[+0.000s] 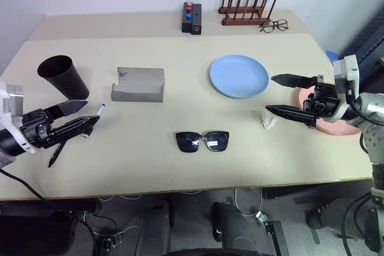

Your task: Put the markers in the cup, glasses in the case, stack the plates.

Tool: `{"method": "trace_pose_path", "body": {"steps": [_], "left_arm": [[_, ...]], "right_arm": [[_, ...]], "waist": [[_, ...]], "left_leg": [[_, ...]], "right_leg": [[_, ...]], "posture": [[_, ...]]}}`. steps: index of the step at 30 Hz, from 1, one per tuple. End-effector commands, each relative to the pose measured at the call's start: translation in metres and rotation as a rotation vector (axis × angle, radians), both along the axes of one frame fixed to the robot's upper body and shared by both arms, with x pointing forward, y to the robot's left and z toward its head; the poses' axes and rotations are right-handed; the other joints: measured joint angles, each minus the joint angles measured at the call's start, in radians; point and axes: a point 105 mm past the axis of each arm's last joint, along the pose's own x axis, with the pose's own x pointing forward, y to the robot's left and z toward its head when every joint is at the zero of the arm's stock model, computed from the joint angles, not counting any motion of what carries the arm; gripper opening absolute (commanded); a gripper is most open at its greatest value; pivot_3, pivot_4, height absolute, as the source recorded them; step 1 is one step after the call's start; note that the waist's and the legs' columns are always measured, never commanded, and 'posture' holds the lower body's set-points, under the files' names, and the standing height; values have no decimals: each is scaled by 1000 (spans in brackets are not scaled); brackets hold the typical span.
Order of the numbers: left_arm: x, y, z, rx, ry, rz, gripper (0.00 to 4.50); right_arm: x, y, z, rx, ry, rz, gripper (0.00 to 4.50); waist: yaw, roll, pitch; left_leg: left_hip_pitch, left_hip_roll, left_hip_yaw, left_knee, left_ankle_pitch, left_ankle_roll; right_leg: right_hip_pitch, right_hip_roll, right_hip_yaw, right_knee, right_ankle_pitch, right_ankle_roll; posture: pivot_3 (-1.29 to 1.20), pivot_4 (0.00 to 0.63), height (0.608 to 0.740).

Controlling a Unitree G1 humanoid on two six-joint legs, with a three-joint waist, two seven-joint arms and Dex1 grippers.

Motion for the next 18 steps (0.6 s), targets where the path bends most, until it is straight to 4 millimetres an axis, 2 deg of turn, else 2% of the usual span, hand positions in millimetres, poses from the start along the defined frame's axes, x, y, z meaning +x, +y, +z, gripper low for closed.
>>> {"method": "trace_pose_path", "body": {"steps": [1,7,11,13,15,18], "left_arm": [[-6,2,14,7,-66,11,4472],[0,1,17,11,-71,27,4472],[8,5,30,-57,-96,50,4472],[9,11,36,-78,-98,84,4472],[7,20,37,-86,-87,119,4472],[4,33,29,-39,-55,167,4472]], "right_arm": [[-1,2,5,0,-41,18,4500],[0,5,6,9,-47,15,4500],[8,11,4,13,-53,-13,4500],[17,25,7,28,-62,-41,4500],[20,47,15,86,-65,-18,4500],[23,70,24,145,-94,-7,4500]], "waist": [[0,0,0],[-1,0,0],[-1,0,0],[-6,0,0],[-14,0,0],[-10,0,0]], "left_leg": [[0,0,0,0,0,0],[0,0,0,0,0,0],[0,0,0,0,0,0],[0,0,0,0,0,0],[1,0,0,0,0,0],[1,2,0,-1,0,0]], "right_leg": [[0,0,0,0,0,0],[0,0,0,0,0,0],[0,0,0,1,0,0],[0,0,0,1,0,0],[0,1,1,1,0,0],[-3,3,1,4,0,0]], "posture": [[0,150,740],[0,150,740],[0,150,740],[0,150,740],[0,150,740],[0,150,740]]}}
